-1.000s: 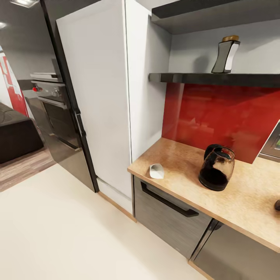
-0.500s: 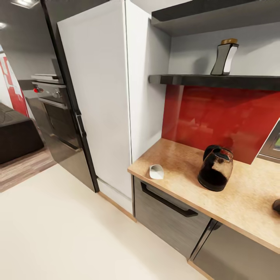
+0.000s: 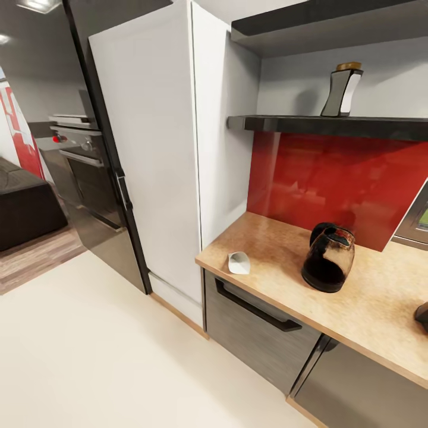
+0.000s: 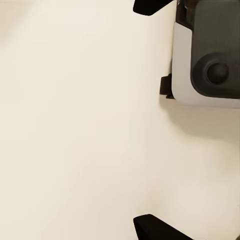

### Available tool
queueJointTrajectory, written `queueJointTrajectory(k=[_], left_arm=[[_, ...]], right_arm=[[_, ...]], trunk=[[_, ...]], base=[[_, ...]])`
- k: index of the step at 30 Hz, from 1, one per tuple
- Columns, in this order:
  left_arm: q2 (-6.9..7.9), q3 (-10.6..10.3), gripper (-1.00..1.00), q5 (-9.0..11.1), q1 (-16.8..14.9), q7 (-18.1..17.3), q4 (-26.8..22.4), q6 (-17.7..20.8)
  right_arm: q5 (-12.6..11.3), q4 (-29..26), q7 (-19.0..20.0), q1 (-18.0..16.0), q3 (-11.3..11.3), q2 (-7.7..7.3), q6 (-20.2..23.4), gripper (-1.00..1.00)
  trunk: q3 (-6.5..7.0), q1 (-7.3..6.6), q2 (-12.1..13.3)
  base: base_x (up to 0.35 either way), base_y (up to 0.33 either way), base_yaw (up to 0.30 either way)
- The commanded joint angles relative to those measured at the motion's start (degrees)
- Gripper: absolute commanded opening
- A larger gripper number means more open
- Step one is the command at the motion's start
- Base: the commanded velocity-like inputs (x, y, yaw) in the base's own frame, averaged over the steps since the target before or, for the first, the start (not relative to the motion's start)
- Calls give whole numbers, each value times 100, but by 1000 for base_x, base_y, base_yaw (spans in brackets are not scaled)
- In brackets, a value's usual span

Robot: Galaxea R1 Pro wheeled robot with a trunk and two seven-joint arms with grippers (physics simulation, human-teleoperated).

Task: Set up a coffee station on the kitchen countertop: keep the coffee maker on the countertop, move the bottle of coffee from the kitchen shelf to the counter next to the coffee maker, place a paper coffee filter on top of the coffee maker, put the saucer next to the coffee maker with the coffee cup on the saucer, and place the electric kettle next to the coffee maker.

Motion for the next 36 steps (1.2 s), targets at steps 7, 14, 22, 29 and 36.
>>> queueJointTrajectory(k=[7,14,22,29,36], left_arm=[[-3,29,100,-43,-5,2,5,-22],[-2,29,100,-43,-5,2,5,-22],[2,29,100,-43,-5,2,5,-22],[4,29,100,-43,-5,4,5,-22],[-1,29,100,-43,-5,6,5,-22]], right_arm=[[4,-2,-5,-2,-7,-4,-20,100],[6,-1,-4,-2,-7,-8,-21,100],[3,-1,-9,-2,-7,-8,-21,100],[1,-2,-6,-2,-7,-8,-21,100],[-6,-8,-2,-2,-7,-6,-21,100]], trunk=[[-11,3,-11],[-11,3,-11],[-11,3,-11],[-11,3,-11],[-11,3,-11]], base=[[0,0,0],[0,0,0],[0,0,0],[0,0,0],[0,0,0]])
